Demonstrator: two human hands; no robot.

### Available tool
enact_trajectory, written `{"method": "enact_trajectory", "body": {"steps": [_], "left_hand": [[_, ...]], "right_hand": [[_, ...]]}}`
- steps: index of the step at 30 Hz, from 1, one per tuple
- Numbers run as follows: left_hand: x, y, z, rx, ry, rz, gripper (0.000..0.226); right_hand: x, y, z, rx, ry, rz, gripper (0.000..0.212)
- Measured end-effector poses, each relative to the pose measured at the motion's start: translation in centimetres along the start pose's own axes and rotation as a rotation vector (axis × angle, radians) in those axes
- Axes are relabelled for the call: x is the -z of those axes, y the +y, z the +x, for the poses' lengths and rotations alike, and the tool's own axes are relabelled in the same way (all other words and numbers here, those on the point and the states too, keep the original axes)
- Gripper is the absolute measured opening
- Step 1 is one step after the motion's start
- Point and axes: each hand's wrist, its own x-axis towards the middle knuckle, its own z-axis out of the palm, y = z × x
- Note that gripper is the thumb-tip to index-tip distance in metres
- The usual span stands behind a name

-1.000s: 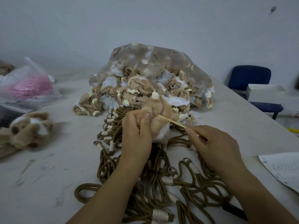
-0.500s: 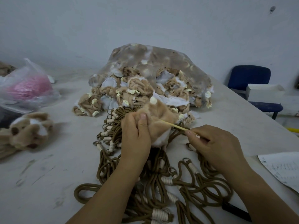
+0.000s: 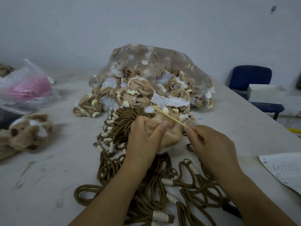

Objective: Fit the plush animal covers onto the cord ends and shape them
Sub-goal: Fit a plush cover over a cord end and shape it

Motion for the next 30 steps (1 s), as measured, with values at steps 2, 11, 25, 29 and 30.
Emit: {"method": "enact_trajectory", "body": {"steps": [2, 11, 25, 29, 30], "left_hand": [[0.2, -0.1, 0.3, 0.008, 0.069, -0.002, 0.026], [0.9, -0.4, 0.9, -0.011, 0.274, -0.213, 0.036], [0.3, -0.2, 0.2, -0.11, 0.137, -0.162, 0.034], [0.5, -0.1, 0.2, -0.073, 0.156, -0.173, 0.03], [0.6, 0.0, 0.2, -0.078, 0.146, -0.165, 0.029]], "right_hand": [[0.2, 0.2, 0.1, -0.019, 0.009, 0.024, 0.05], [1.2, 0.6, 0.4, 0.153, 0.014, -0.059, 0.052], [0.6, 0.3, 0.3, 0.087, 0.038, -0.049, 0.054], [0.7, 0.7, 0.4, 0.136, 0.077, -0.011, 0.054], [0.7, 0.8, 0.4, 0.146, 0.078, 0.006, 0.053]]}}
